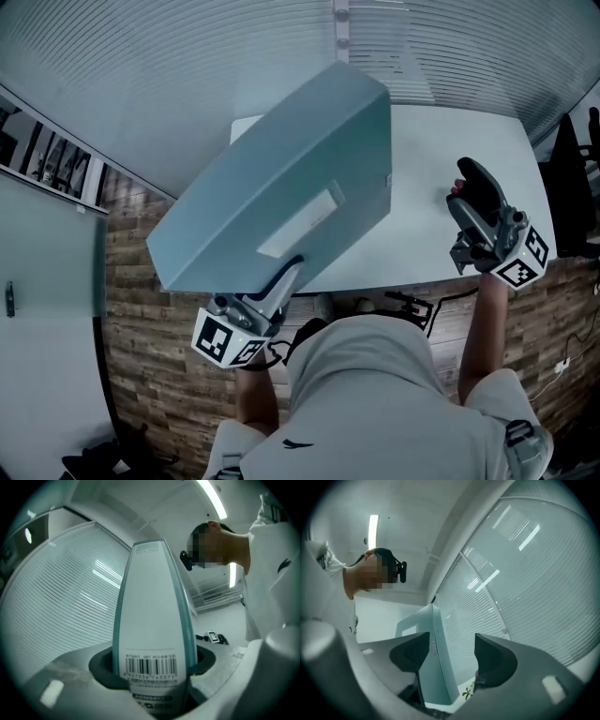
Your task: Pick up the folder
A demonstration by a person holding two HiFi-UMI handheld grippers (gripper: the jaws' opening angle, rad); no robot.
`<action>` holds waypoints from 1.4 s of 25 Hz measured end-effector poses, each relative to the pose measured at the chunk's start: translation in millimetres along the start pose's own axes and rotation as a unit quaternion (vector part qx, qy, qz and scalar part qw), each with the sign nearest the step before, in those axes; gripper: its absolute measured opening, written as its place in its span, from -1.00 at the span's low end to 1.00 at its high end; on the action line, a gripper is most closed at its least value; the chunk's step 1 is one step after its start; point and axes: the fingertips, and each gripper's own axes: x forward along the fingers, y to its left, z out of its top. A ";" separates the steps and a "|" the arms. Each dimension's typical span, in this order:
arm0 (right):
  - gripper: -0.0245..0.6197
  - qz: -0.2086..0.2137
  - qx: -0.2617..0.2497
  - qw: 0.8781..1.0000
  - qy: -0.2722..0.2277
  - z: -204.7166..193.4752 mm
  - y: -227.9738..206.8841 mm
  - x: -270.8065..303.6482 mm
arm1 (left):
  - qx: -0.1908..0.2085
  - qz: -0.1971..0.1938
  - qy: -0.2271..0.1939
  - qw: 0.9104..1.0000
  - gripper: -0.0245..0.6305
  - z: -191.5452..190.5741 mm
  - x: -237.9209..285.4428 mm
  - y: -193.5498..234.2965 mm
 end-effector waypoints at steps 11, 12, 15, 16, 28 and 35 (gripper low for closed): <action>-0.26 -0.205 -0.183 0.957 0.093 -45.1 -26.1 -24.7 | 0.128 0.306 0.051 0.942 0.04 -17.1 -82.2 68.5; -0.36 -0.223 -0.187 0.952 0.091 -47.9 -28.6 -27.0 | 0.113 0.314 0.047 0.942 0.04 -19.4 -87.0 70.8; -0.72 -0.276 -0.178 0.942 0.067 -52.4 -35.5 -36.5 | 0.082 0.332 0.035 0.939 0.03 -22.7 -97.6 77.1; -0.83 -0.286 -0.172 0.941 0.060 -53.6 -37.0 -39.3 | 0.077 0.335 0.033 0.939 0.03 -22.9 -99.7 78.9; -0.92 -0.301 -0.166 0.936 0.069 -65.2 -42.6 -47.5 | 0.096 0.328 0.048 0.939 0.03 -28.0 -94.6 82.8; -0.93 -0.293 -0.170 0.937 0.087 -71.0 -41.4 -46.1 | 0.094 0.330 0.048 0.938 0.03 -27.9 -94.7 82.2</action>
